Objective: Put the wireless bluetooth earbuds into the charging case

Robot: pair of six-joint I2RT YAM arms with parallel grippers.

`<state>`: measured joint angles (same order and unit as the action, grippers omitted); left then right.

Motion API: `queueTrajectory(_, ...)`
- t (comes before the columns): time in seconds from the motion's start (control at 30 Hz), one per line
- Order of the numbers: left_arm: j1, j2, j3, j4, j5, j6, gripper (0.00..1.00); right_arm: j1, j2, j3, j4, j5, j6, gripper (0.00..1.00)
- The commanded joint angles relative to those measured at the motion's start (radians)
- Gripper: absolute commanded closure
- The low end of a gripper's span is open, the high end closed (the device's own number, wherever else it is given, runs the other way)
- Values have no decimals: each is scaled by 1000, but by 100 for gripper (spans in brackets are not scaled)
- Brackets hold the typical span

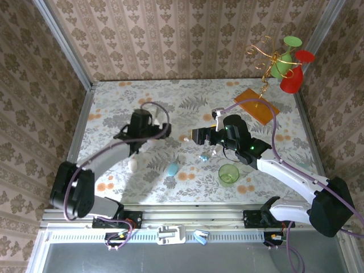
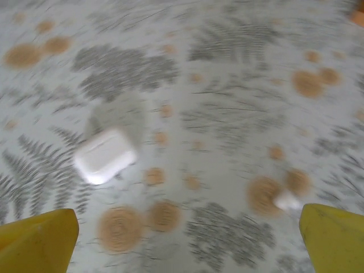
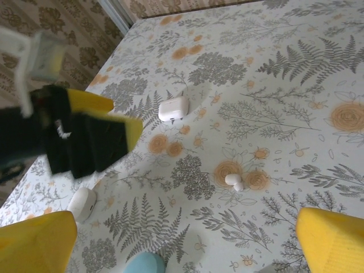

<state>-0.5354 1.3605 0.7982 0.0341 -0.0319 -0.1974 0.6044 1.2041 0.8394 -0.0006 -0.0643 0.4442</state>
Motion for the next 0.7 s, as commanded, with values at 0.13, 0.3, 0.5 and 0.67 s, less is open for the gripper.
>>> queueTrajectory(0.13, -192, -160, -161, 55, -156, 149, 0, -5, -12, -6, -58, 88, -9, 0)
queueTrajectory(0.3, -200, -231, -207, -31, -130, 34, 0, 25, 23, -2, -112, 88, 20, 0)
queueTrajectory(0.5, -98, -274, -214, -127, -126, -64, 0, 214, 125, 17, -130, 227, 96, 1)
queueTrajectory(0.67, 50, -298, -228, -114, -65, -140, 0, 360, 305, 136, -228, 276, 213, 5)
